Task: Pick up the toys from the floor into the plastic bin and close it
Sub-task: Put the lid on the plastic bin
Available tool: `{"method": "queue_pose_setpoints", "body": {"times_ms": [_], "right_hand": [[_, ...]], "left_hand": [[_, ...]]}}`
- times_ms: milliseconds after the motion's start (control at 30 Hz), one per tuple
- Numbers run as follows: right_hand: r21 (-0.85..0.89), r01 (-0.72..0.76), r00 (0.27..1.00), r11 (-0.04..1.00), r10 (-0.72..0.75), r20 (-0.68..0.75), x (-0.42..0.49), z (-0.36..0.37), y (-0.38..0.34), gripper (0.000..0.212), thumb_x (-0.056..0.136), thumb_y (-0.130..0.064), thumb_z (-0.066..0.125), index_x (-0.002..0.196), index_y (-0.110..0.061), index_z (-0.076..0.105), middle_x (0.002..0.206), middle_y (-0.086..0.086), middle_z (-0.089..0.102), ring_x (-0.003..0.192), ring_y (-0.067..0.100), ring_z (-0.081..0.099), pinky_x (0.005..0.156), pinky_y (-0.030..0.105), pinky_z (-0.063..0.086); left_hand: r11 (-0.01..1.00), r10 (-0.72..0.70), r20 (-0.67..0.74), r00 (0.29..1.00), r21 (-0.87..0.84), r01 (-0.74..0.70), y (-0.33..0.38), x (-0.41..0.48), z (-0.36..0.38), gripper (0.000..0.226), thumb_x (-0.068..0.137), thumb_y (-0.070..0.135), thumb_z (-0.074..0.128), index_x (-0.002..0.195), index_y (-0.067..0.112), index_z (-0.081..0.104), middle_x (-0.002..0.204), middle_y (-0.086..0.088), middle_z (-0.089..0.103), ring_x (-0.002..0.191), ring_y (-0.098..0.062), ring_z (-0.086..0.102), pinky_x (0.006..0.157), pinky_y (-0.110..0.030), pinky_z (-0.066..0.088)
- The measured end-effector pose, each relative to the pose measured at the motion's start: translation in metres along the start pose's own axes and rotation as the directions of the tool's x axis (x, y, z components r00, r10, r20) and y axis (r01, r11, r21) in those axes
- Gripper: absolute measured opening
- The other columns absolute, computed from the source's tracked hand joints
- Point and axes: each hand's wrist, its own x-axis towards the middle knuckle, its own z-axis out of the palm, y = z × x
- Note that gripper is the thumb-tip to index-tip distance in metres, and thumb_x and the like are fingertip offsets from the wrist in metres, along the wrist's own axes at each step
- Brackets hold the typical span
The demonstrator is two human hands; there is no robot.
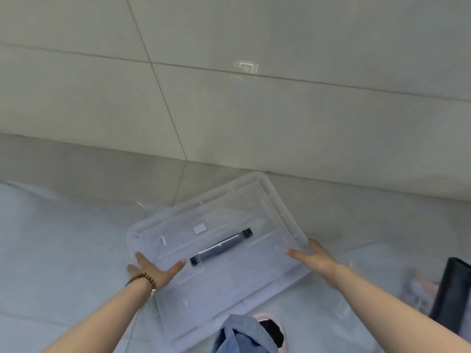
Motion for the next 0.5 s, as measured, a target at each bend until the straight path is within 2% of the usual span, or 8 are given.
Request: {"method": "queue_pose_setpoints", "body": {"times_ms": [67, 167, 233, 333, 433, 500], "right_hand": [[0.041, 0.017, 1.0, 0.999, -0.016, -0.013, 0.004, 0.007, 0.006, 0.076, 0.051, -0.051, 0.085, 0.114, -0.016, 0.06, 0.118, 0.002, 0.064, 0.106, 0.019, 0.061, 0.093, 0.033, 0.048], [0.096, 0.045, 0.999, 0.994, -0.043, -0.02, 0.006, 0.002, -0.002, 0.057, 0.065, -0.037, 0.083, 0.114, -0.017, 0.062, 0.113, 0.0, 0.065, 0.103, 0.017, 0.062, 0.087, 0.029, 0.048], [0.105, 0.053, 0.998, 0.993, -0.055, 0.021, 0.002, -0.009, -0.014, 0.051, 0.068, -0.039, 0.08, 0.11, -0.017, 0.064, 0.11, 0.0, 0.068, 0.098, 0.015, 0.064, 0.078, 0.025, 0.049], [0.133, 0.068, 0.996, 0.989, -0.074, 0.041, -0.015, -0.023, -0.03, 0.071, 0.058, -0.054, 0.08, 0.117, -0.02, 0.061, 0.115, -0.002, 0.066, 0.105, 0.017, 0.063, 0.089, 0.031, 0.051], [0.236, 0.125, 0.991, 0.964, -0.13, 0.006, -0.041, -0.043, -0.055, 0.042, 0.081, -0.032, 0.071, 0.116, -0.01, 0.063, 0.104, 0.005, 0.071, 0.094, 0.021, 0.068, 0.078, 0.031, 0.054], [0.222, 0.186, 0.982, 0.957, -0.187, -0.017, -0.063, -0.059, -0.074, 0.036, 0.084, -0.03, 0.067, 0.113, -0.008, 0.064, 0.095, 0.0, 0.071, 0.082, 0.014, 0.068, 0.069, 0.024, 0.054]], "left_hand": [[0.999, 0.005, -0.024, 1.0, -0.054, -0.006, 0.001, 0.001, 0.005, 0.13, 0.06, 0.072, 0.067, 0.148, 0.019, -0.014, 0.155, -0.019, -0.004, 0.142, -0.037, 0.013, 0.112, -0.047, 0.023], [0.991, 0.071, -0.088, 0.994, -0.108, -0.08, 0.009, 0.0, -0.004, 0.129, 0.055, 0.073, 0.069, 0.149, 0.027, -0.006, 0.155, -0.017, 0.004, 0.139, -0.04, 0.02, 0.11, -0.052, 0.027], [0.983, 0.105, -0.128, 0.986, -0.138, -0.122, 0.012, 0.0, -0.02, 0.13, 0.05, 0.076, 0.069, 0.149, 0.027, -0.001, 0.154, -0.017, 0.014, 0.135, -0.042, 0.027, 0.108, -0.053, 0.03], [0.953, 0.136, -0.136, 0.981, -0.253, -0.167, 0.009, -0.007, -0.048, 0.129, 0.05, 0.076, 0.07, 0.149, 0.023, 0.007, 0.15, -0.014, 0.028, 0.132, -0.041, 0.033, 0.106, -0.053, 0.033], [0.906, 0.131, -0.036, 0.991, -0.402, -0.134, 0.011, -0.023, -0.083, 0.135, 0.045, 0.085, 0.062, 0.147, 0.009, 0.017, 0.147, -0.015, 0.035, 0.133, -0.038, 0.036, 0.109, -0.052, 0.032], [0.868, 0.221, 0.027, 0.975, -0.462, -0.183, 0.019, -0.043, -0.106, 0.131, 0.044, 0.087, 0.056, 0.145, 0.009, 0.026, 0.147, -0.013, 0.035, 0.136, -0.033, 0.034, 0.111, -0.049, 0.028]]}}
